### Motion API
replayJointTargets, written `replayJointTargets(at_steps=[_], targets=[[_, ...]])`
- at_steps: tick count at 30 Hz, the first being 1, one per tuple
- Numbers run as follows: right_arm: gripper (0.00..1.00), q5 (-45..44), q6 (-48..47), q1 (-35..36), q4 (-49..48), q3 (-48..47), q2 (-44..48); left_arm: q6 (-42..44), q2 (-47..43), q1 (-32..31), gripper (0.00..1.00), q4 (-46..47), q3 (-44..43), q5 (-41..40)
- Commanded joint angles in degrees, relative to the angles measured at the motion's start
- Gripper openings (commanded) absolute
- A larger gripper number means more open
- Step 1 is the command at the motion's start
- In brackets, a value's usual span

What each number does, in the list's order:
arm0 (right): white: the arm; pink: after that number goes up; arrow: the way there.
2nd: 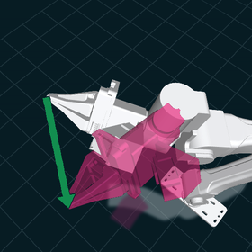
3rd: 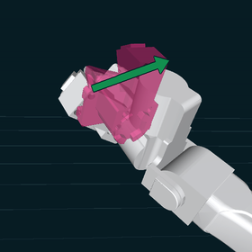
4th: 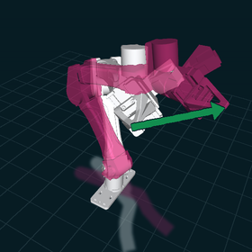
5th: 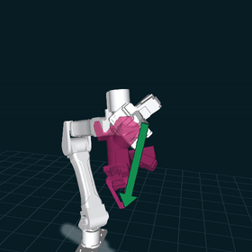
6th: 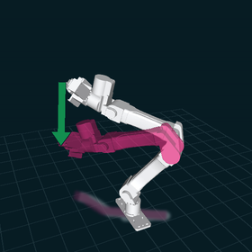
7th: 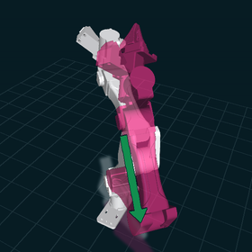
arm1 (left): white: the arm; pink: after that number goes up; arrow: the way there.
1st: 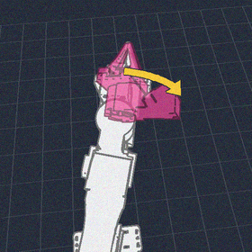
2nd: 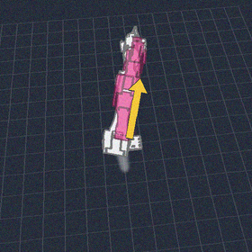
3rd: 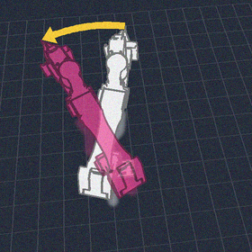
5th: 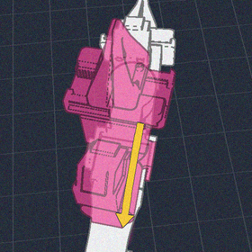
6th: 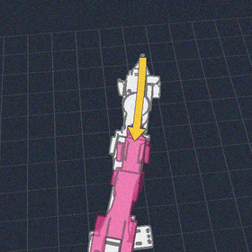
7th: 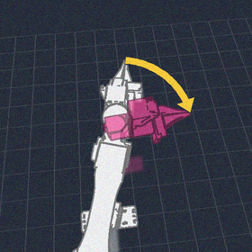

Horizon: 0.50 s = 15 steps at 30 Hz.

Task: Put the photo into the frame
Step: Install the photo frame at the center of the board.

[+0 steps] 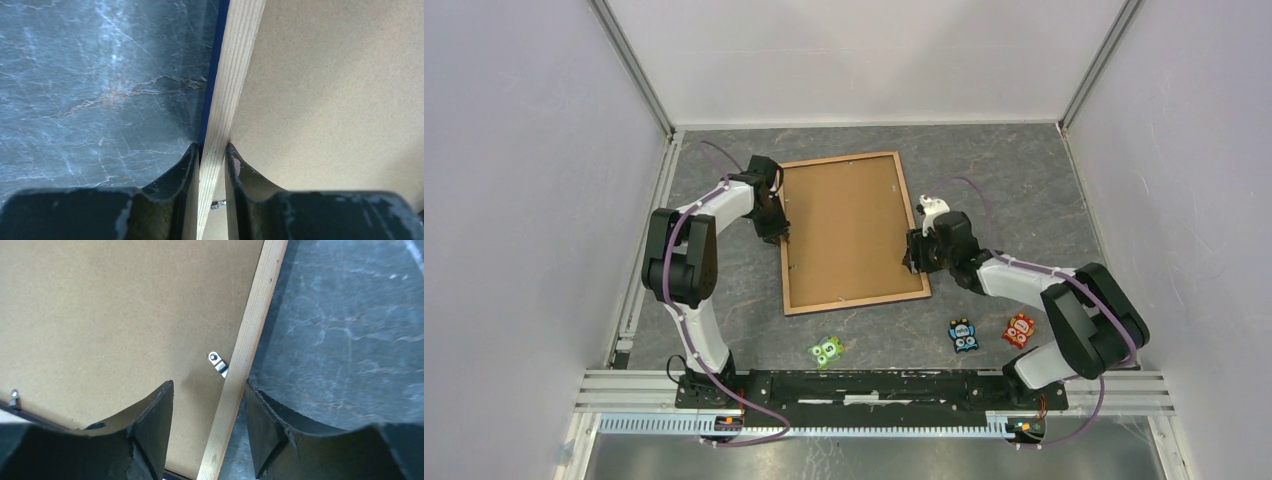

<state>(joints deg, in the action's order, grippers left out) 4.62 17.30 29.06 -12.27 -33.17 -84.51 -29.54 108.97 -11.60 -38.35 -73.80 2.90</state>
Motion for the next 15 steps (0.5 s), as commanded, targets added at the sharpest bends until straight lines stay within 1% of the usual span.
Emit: replayJointTargets(at_steps=[1, 4, 7, 8, 10, 11, 13, 15], targets=[[0.61, -3.1, -7.0, 1.2, 8.1, -10.7, -2.5, -3.6, -0.6, -1.9, 0.23, 3.9, 1.3, 5.9], [0.65, -5.8, -9.0, 0.2, 11.1, -16.8, -6.2, -2.3, 0.4, -1.9, 0.18, 2.8, 0.5, 3.4], [0.67, -6.2, -10.0, -1.1, 12.1, -20.5, -9.5, -1.7, 1.8, -1.8, 0.18, 1.7, -0.7, 2.3], [0.67, -6.8, -10.4, -1.3, 13.6, -21.0, -10.1, -1.4, 1.8, -1.9, 0.22, 1.3, -1.1, 1.8], [0.68, -8.3, -10.8, -1.5, 13.0, -20.2, -10.6, -0.7, 1.1, -1.9, 0.35, 1.0, -1.3, -0.1], [0.68, -8.7, -10.6, -1.6, 12.7, -19.2, -10.4, -0.1, 0.8, -1.8, 0.39, 0.8, -1.6, -1.3], [0.68, -9.1, -10.3, -1.8, 9.9, -16.6, -9.4, 1.0, 0.0, -1.8, 0.41, 0.7, -1.8, -2.5], [0.69, -9.8, -10.2, -2.0, 8.7, -15.2, -8.4, 1.6, 0.5, -1.8, 0.40, 0.7, -1.9, -2.5]])
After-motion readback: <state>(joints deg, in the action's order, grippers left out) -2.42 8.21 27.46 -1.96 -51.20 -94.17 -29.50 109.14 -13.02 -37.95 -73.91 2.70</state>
